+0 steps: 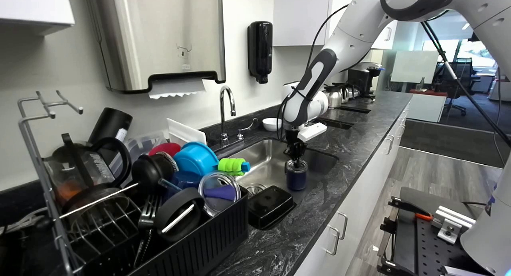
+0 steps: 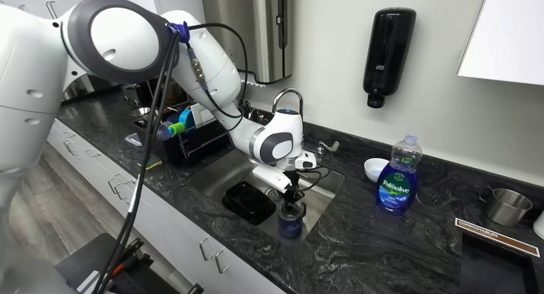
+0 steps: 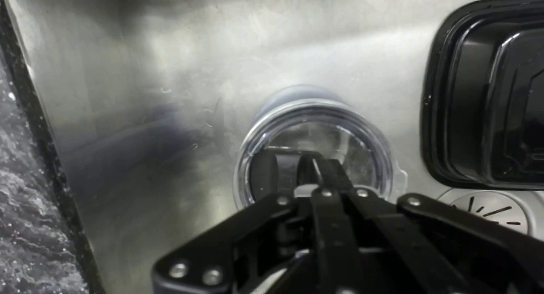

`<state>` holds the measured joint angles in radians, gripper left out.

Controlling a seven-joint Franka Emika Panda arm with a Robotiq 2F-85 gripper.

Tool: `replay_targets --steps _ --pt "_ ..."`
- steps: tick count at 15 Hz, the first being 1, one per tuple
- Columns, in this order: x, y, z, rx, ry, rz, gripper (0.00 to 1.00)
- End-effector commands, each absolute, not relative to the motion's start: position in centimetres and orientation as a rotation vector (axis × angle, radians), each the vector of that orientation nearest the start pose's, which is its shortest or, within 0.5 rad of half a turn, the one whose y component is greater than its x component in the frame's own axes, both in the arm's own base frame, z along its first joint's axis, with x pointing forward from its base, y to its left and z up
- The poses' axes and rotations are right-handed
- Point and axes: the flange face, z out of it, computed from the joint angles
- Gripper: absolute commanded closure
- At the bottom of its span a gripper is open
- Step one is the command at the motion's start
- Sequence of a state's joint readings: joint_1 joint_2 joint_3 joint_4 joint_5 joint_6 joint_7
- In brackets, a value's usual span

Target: Place the lid on the dark blue thermos

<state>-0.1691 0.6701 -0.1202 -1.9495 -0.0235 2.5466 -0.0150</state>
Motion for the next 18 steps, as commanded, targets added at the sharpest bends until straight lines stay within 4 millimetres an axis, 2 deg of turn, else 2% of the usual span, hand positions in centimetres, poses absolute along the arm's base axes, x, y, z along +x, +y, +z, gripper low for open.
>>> replay_targets --steps 1,6,9,14,18 --pt "57.9 -17.2 9.6 -3.165 0.347 0.164 1.0" --pt "57.8 -17.2 9.0 -3.171 0.343 0.169 1.0" --pt "57.7 -17.2 9.4 -3.176 0.346 0.165 1.0" --pt "56.6 -16.3 13.0 -3.206 0.339 0.149 1.0" --pt "55.6 -14.6 14.6 -3.226 0.308 0.16 1.0"
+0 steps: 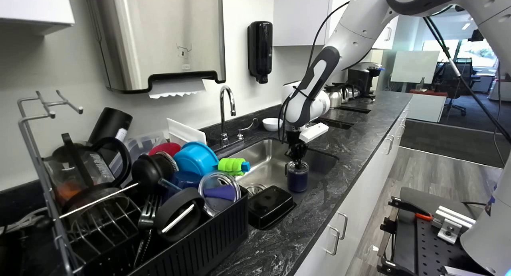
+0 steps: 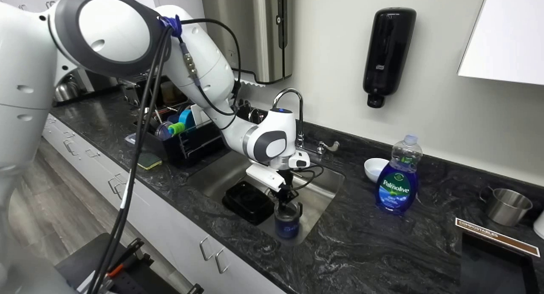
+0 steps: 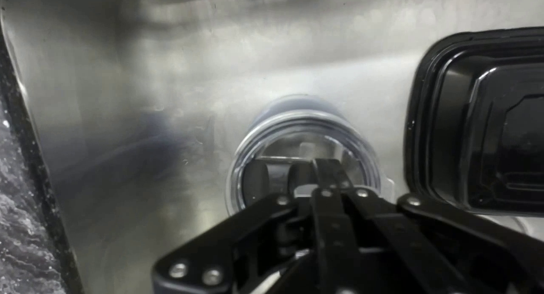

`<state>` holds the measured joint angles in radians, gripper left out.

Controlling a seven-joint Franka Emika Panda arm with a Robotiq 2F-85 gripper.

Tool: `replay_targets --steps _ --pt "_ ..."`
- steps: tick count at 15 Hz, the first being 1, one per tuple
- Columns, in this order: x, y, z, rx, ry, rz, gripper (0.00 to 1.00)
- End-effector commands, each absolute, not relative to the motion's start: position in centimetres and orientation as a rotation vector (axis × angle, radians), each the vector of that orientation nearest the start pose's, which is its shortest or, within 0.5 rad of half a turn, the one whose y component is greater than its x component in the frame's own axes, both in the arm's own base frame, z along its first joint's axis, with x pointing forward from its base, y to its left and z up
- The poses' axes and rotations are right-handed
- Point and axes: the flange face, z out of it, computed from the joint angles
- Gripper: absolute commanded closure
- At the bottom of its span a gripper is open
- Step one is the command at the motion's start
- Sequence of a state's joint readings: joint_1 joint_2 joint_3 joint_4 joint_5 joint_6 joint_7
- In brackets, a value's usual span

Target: Place the lid on the dark blue thermos

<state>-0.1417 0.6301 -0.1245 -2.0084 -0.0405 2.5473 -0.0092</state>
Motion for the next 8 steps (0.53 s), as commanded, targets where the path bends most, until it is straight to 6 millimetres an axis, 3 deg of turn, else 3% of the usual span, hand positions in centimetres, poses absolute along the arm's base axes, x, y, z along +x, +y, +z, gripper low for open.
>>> replay_targets --steps 1,8 --pt "55.5 -14.2 15.0 -3.233 0.297 0.156 1.0" --pt "55.1 -13.1 18.7 -3.261 0.269 0.105 1.0"
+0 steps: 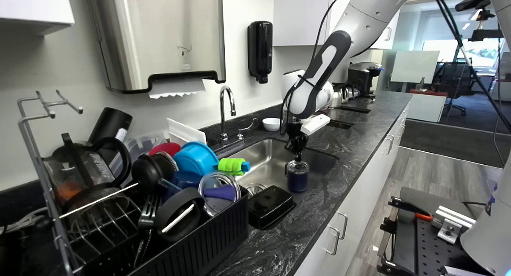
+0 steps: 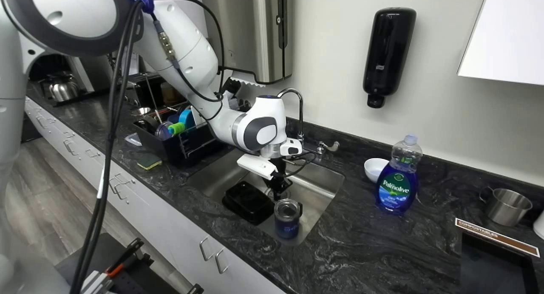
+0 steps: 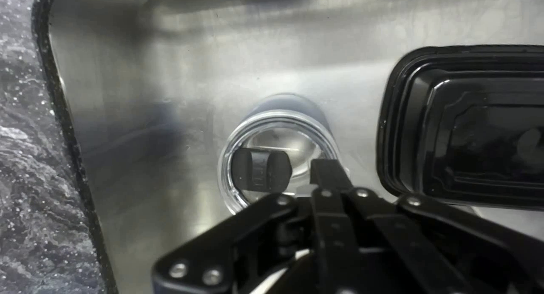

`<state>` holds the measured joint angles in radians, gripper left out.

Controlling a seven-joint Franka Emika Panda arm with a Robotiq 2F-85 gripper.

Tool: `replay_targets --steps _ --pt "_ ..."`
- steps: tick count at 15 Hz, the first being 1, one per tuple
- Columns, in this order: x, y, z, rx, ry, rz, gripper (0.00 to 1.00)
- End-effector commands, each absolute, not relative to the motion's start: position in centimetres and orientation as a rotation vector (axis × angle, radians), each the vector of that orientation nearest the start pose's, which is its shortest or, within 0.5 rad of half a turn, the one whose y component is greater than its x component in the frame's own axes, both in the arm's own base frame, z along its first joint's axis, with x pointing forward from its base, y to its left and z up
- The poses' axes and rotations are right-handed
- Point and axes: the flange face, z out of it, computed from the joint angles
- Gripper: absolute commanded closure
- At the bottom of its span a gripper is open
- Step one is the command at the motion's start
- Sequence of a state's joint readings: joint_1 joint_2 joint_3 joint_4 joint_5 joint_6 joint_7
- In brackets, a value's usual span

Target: Place the lid on the dark blue thermos

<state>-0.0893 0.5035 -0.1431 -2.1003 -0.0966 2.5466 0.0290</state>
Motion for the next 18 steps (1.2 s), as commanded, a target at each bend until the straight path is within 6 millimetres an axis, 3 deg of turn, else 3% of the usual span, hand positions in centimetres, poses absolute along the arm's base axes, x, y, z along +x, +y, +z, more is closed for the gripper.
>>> replay_targets --steps 1,9,10,13,14,17,18 --pt "55.1 -13.1 19.2 -3.263 0.255 0.108 1.0" --pt "54.7 -12.7 22.9 -3.268 0.229 0.161 1.0" --pt "54.5 -12.7 23.2 -3.268 0.23 0.183 0.8" --pt "53.8 -13.0 23.6 -3.273 0.185 0.295 0.61" --pt "54.6 -12.9 23.3 -3.266 0.222 0.237 0.78" --pt "54.3 -12.9 23.4 -3.266 0.214 0.269 0.61" --pt "54.3 -12.9 23.4 -3.266 0.214 0.271 0.61"
